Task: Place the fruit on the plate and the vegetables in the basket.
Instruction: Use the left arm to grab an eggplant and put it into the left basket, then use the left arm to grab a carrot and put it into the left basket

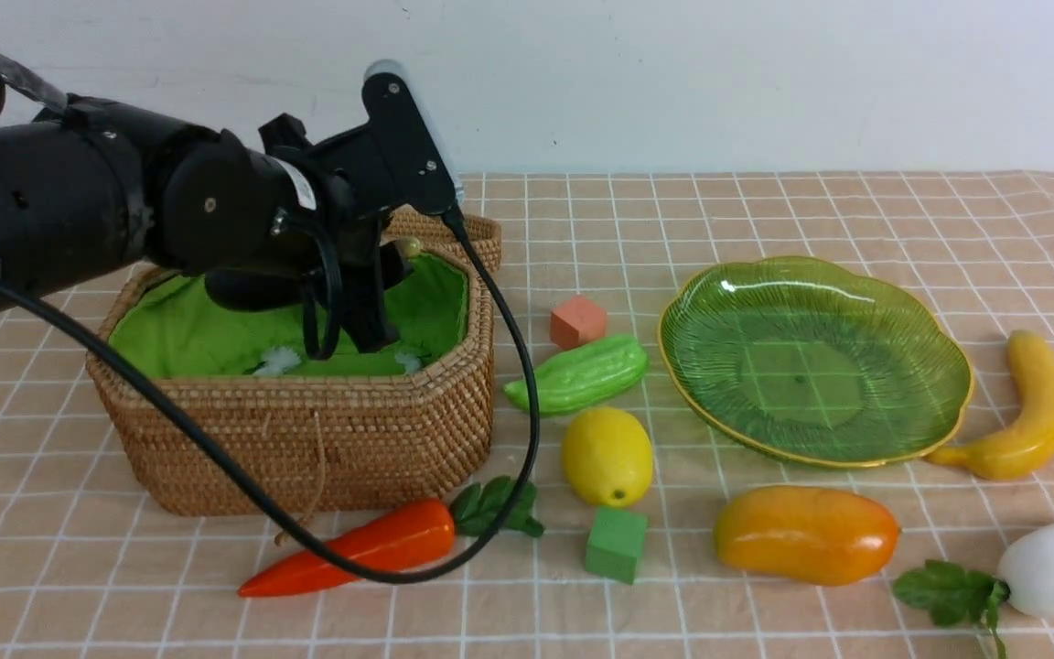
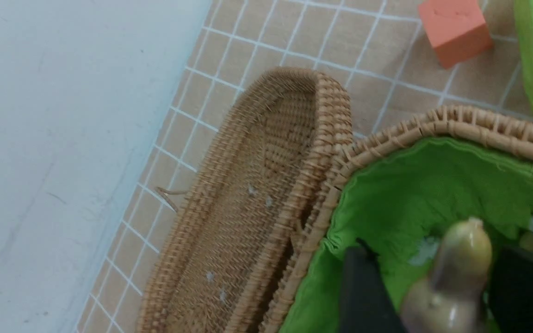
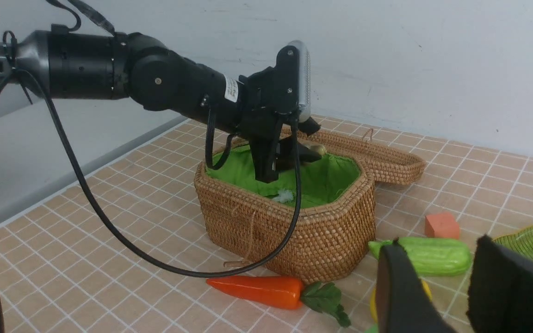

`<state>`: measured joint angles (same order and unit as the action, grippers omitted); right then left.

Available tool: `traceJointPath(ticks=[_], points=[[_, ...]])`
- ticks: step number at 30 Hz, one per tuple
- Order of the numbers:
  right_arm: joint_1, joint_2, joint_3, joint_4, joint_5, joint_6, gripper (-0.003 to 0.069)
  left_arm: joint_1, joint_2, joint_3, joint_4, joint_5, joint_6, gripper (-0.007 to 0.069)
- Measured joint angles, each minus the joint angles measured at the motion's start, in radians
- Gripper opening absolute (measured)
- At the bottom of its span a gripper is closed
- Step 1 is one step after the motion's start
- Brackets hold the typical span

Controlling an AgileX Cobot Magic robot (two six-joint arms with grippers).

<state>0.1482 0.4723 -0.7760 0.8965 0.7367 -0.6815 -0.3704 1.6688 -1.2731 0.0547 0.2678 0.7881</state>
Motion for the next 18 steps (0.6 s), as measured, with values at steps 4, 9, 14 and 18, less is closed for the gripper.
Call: traceJointPath(ticks=[4, 9, 14, 18], points=[[0.000, 0.000, 0.000, 0.000, 0.000, 0.000, 0.0237, 0.000, -0.015, -0.002, -0.018, 0.014, -0.037, 0.0568], [0.000, 0.000, 0.000, -0.004, 0.012, 0.000, 0.0239, -0.007, -0.101, -0.002, -0.046, 0.195, -0.224, 0.0654], [0.000, 0.000, 0.000, -0.011, 0.059, 0.015, 0.0239, -0.024, -0.206, -0.002, -0.090, 0.433, -0.571, 0.0512], [0.000, 0.000, 0.000, -0.085, 0.147, 0.088, 0.0239, -0.026, -0.280, 0.041, -0.095, 0.670, -0.736, 0.0166]])
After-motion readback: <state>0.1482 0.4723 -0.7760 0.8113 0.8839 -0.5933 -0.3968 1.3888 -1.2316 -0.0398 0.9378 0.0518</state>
